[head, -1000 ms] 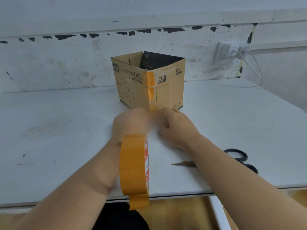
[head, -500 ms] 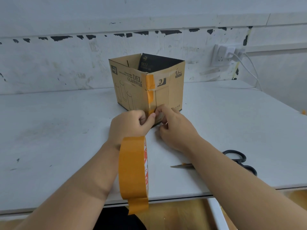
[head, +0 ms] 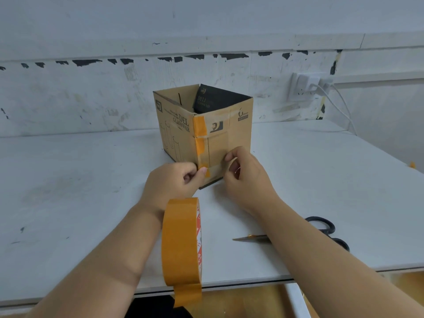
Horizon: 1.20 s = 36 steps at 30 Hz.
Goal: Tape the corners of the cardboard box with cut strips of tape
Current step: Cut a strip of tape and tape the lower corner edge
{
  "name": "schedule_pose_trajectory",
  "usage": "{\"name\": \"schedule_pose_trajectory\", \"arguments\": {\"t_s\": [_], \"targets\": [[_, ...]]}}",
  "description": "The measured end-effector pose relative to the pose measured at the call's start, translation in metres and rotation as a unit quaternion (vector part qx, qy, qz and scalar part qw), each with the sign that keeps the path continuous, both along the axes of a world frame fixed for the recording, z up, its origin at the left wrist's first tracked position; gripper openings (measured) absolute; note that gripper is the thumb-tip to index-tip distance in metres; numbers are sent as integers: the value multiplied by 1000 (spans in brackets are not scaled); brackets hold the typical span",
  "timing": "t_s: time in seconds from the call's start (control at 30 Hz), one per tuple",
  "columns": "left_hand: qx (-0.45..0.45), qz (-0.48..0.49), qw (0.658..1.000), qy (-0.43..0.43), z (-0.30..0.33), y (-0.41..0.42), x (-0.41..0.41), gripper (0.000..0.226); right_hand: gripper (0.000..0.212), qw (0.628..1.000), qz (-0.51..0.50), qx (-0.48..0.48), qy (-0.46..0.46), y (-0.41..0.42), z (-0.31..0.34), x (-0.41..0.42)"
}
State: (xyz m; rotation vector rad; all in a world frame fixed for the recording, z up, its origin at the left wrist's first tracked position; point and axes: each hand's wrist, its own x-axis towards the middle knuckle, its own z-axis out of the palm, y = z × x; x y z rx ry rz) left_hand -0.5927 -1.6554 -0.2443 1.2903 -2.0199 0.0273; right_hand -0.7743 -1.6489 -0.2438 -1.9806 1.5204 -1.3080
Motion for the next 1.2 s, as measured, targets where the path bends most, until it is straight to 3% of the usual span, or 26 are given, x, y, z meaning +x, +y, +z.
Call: {"name": "schedule_pose_trajectory", "arguments": {"t_s": [0.23, 0.43, 0.57, 0.67, 0.73, 0.87, 1.2], "targets": [[4, 0, 998, 64, 3, 2, 1, 43, 25, 996, -32, -47, -63, 1, 6, -1], [-44, -1, 990, 137, 10, -1, 6, 31, 43, 977, -94, -30, -187, -2, 20, -7], [-44, 5, 981, 189, 11, -3, 4, 59, 61, 982, -70, 57, -163, -11, 29, -19], [-33, -19, 982, 187, 11, -3, 0, 70, 55, 978, -21, 100, -181, -13, 31, -20], [-38, -18, 982, 186, 12, -3, -1, 65, 49, 976, -16, 97, -192, -11, 34, -20], [-63, -11, 981, 181, 14, -4, 5, 32, 41, 981, -9, 75, -176, -4, 42, -23], [51, -88, 928, 359, 15, -8, 22, 42, 35, 995, 60, -42, -74, 38, 39, -11]]}}
